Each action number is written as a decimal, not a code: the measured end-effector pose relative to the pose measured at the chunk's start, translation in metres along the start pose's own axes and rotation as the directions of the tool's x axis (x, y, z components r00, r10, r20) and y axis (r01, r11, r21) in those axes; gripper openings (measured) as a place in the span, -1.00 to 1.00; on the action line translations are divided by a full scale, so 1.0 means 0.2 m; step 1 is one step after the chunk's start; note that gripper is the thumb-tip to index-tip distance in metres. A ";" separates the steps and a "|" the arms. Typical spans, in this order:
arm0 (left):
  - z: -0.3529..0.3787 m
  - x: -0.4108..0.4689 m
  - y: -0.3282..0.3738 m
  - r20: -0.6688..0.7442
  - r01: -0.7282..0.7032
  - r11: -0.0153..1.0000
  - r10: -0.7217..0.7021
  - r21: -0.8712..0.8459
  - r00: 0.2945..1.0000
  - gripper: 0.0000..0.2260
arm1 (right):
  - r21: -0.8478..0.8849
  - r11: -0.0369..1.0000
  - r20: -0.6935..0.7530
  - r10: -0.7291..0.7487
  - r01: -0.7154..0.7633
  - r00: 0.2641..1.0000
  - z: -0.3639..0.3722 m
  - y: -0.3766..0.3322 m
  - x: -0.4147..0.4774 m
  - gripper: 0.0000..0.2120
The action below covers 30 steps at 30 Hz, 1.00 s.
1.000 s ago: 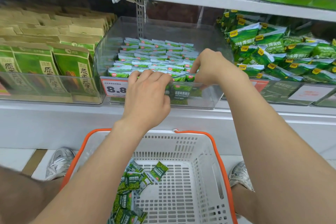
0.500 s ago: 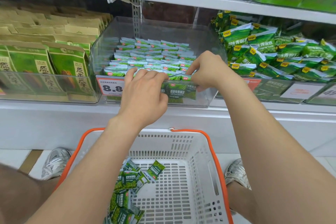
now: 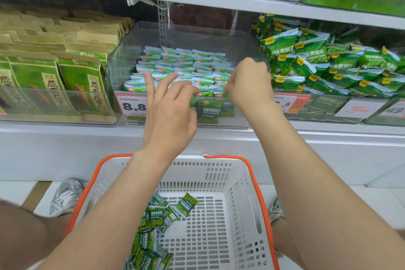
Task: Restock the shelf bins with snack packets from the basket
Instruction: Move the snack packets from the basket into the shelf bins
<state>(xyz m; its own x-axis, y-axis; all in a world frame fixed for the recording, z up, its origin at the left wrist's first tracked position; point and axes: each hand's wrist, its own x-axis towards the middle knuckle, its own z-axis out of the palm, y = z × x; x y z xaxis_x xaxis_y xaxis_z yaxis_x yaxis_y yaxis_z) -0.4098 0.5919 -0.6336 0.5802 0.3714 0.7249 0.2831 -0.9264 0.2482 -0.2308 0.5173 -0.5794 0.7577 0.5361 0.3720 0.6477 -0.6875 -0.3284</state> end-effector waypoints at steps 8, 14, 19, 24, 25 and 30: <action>0.14 -0.22 -0.02 -0.069 -0.132 0.983 0.124 -0.131 0.990 -0.90 | 0.171 0.865 -0.551 -0.312 0.471 0.774 0.06 -0.10 -0.36 -0.84; 0.25 -0.44 -0.16 0.573 0.257 0.962 -0.158 -0.096 0.805 -0.89 | 0.230 0.770 -0.057 -0.600 0.596 0.798 0.45 -0.02 -0.65 -0.75; 0.40 -0.64 -0.33 0.889 0.392 0.920 -0.182 0.003 0.420 -0.77 | 0.075 0.877 0.612 -0.416 0.475 0.672 0.71 0.13 -0.78 -0.77; 0.52 -0.90 -0.49 0.962 0.424 0.894 -0.229 0.148 0.149 -0.79 | -0.059 0.867 0.903 -0.165 0.495 0.398 0.99 0.24 -0.95 -0.92; 0.54 -0.95 -0.52 0.964 0.430 0.890 -0.230 0.153 0.133 -0.79 | -0.075 0.857 0.922 -0.136 0.511 0.363 1.05 0.25 -0.98 -0.96; 0.59 -1.08 -0.58 0.965 0.476 0.864 -0.242 0.165 0.104 -0.75 | -0.034 0.849 0.927 -0.170 0.527 0.334 1.33 0.27 -1.09 -0.49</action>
<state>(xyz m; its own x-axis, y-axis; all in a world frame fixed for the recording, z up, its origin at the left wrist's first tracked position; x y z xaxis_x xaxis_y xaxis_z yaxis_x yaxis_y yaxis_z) -0.4774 0.6263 -0.8947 0.7288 0.3220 -0.6043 0.6467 -0.6135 0.4531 -0.3409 0.4933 -0.9089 0.2166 0.7502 -0.6247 0.9465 -0.3181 -0.0537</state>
